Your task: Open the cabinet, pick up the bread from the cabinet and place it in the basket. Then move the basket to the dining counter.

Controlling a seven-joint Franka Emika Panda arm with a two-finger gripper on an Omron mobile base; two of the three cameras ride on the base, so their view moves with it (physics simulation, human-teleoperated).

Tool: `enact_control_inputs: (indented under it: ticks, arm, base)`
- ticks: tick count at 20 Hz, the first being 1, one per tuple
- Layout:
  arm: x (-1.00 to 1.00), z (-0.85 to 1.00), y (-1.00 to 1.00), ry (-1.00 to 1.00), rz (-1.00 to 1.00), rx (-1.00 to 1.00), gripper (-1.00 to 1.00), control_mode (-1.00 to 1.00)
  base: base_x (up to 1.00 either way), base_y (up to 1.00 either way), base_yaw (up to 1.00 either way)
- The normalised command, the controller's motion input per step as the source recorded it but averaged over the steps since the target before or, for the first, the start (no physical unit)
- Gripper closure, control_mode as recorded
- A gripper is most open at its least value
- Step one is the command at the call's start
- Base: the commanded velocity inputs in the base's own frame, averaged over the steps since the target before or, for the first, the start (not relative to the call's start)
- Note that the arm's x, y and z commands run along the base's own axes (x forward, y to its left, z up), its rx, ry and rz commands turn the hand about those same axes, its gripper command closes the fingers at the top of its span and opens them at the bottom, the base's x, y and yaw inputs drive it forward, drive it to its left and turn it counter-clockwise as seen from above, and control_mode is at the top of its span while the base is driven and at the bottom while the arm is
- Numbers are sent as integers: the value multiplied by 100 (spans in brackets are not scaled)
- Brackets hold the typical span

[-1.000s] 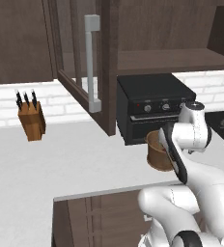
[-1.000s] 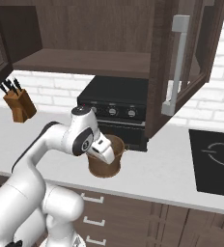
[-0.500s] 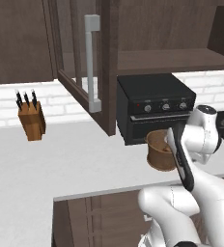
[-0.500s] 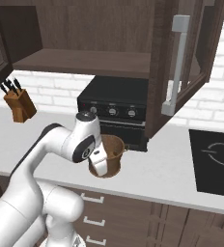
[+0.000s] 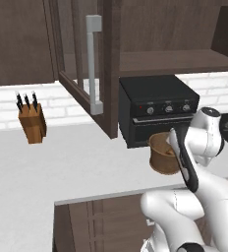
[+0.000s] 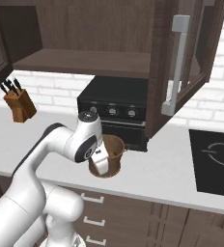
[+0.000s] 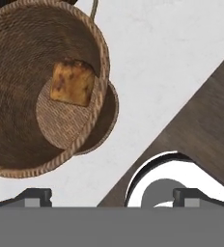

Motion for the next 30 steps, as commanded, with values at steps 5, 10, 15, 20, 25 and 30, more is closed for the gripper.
enact_control_inputs:
  ticks: [5, 10, 15, 20, 25, 30]
  arm:
    - [52, 0, -1, 5, 0, 1, -100, -100]
    - [31, -15, -8, 10, 0, 2, -100, -100]
    - [24, -40, -4, 16, 0, 0, -100, -100]
    - [31, -28, -4, 9, 0, 0, -100, -100]
    - [31, -19, -5, 1, 0, 0, -100, -100]
    - [10, -44, 9, 7, 0, 0, 100, -100]
  base:
    - [0, 0, 0]
    - [0, 0, 0]
    - [0, 0, 0]
    - [0, 0, 0]
    - [0, 0, 0]
    - [0, 0, 0]
